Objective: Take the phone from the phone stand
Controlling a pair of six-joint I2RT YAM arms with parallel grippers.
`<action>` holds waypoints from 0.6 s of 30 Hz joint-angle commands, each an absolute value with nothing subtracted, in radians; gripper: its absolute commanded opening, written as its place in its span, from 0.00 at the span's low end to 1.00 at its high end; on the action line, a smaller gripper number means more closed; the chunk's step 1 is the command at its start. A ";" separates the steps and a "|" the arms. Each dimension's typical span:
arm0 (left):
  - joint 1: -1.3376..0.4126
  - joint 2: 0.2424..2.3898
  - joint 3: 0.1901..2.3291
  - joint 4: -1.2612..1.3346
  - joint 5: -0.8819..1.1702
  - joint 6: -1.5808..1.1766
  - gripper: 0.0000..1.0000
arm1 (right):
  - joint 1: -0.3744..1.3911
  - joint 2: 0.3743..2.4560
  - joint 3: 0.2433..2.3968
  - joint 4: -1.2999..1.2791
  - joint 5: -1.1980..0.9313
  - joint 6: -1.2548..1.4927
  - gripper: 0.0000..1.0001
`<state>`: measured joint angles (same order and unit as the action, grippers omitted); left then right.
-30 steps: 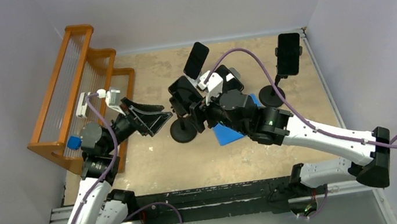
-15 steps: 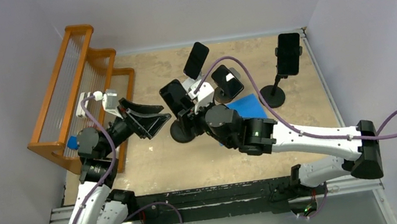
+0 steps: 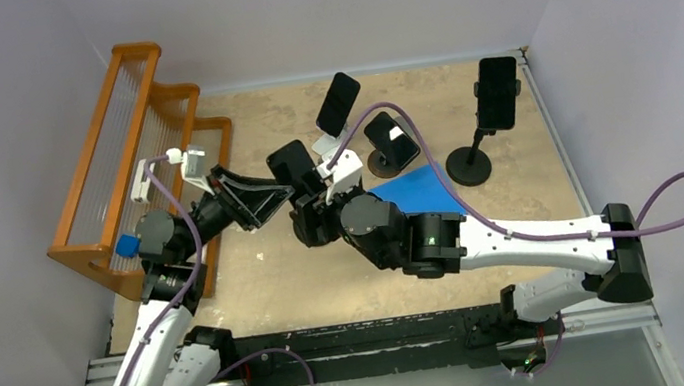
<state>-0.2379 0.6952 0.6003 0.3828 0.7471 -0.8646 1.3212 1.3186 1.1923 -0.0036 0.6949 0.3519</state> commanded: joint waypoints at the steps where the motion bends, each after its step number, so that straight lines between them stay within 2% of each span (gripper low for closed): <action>1: -0.241 0.713 0.646 0.414 0.771 -0.888 0.38 | 1.333 1.321 1.264 0.084 0.777 0.392 0.00; 4: -0.241 0.715 0.648 0.408 0.772 -0.891 0.35 | 1.341 1.335 1.272 0.081 0.797 0.394 0.00; 12: -0.241 0.734 0.660 0.392 0.779 -0.901 0.34 | 1.358 1.365 1.294 0.061 0.855 0.406 0.00; 18: -0.241 0.760 0.686 0.322 0.760 -0.910 0.22 | 1.370 1.391 1.315 0.038 0.905 0.402 0.00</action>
